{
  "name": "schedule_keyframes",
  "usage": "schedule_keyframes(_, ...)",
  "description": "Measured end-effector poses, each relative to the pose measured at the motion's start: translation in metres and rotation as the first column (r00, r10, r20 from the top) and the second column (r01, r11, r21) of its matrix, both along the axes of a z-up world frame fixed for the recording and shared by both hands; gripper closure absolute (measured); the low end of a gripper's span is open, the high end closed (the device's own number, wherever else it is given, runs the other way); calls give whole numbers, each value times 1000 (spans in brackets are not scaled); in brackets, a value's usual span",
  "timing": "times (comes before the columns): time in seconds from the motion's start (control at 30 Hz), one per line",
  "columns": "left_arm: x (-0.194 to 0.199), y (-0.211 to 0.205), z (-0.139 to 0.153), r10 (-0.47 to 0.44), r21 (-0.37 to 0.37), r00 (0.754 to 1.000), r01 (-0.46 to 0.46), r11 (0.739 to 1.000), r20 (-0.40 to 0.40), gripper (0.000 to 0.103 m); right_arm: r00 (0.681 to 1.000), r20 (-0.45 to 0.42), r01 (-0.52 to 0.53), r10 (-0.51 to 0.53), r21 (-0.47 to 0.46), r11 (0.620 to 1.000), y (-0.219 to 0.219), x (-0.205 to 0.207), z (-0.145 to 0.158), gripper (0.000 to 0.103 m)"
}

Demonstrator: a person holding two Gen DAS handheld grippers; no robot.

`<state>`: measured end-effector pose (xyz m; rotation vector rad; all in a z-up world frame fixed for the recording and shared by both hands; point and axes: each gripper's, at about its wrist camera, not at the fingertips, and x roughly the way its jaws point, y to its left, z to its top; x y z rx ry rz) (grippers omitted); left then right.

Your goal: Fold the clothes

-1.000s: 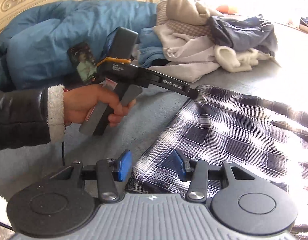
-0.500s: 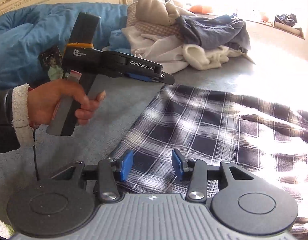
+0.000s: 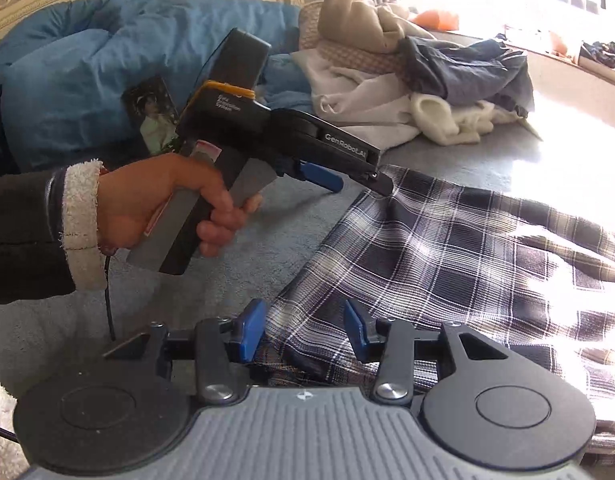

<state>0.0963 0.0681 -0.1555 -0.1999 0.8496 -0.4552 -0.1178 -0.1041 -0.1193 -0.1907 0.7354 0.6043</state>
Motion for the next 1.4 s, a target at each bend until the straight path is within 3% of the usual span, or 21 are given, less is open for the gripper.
schedule_keyframes(0.07, -3, -2, 1, 3, 29, 1000, -2, 1000, -20, 37, 999, 29, -31, 32, -47, 998, 14, -2, -2, 45)
schedule_keyframes(0.27, -8, -14, 2, 2, 86, 998, 3, 996, -63, 36, 988, 86, -102, 125, -236, 967, 51, -10, -22, 44)
schedule_keyframes(0.37, -7, -19, 1, 0, 120, 998, 9, 993, -69, 34, 982, 88, -130, 170, -342, 931, 57, -20, -37, 43)
schedule_keyframes(0.47, -6, -23, 1, 5, 139, 997, 6, 990, -75, 33, 959, 147, -150, 243, -463, 873, 58, -36, -44, 42)
schedule_keyframes(0.67, -8, -33, 2, 3, 189, 997, 11, 982, -75, 32, 930, 224, -121, 291, -561, 819, 60, -43, -49, 43)
schedule_keyframes(0.8, -9, -38, 2, 0, 219, 998, 15, 976, -68, 30, 911, 251, -126, 327, -585, 801, 67, -42, -55, 43)
schedule_keyframes(0.87, -10, -40, 1, -4, 227, 998, 18, 974, -65, 29, 914, 255, -120, 315, -574, 810, 65, -40, -55, 45)
schedule_keyframes(1.03, -10, -42, 1, -16, 247, 998, 29, 968, -55, 28, 924, 271, -70, 269, -572, 817, 61, -35, -53, 72)
schedule_keyframes(1.23, -10, -44, 1, -19, 256, 998, 32, 966, -53, 27, 934, 267, -56, 237, -546, 836, 57, -23, -51, 78)
schedule_keyframes(1.4, -11, -43, 2, -20, 251, 999, 32, 968, -49, 26, 960, 235, -31, 154, -456, 890, 47, -18, -40, 83)
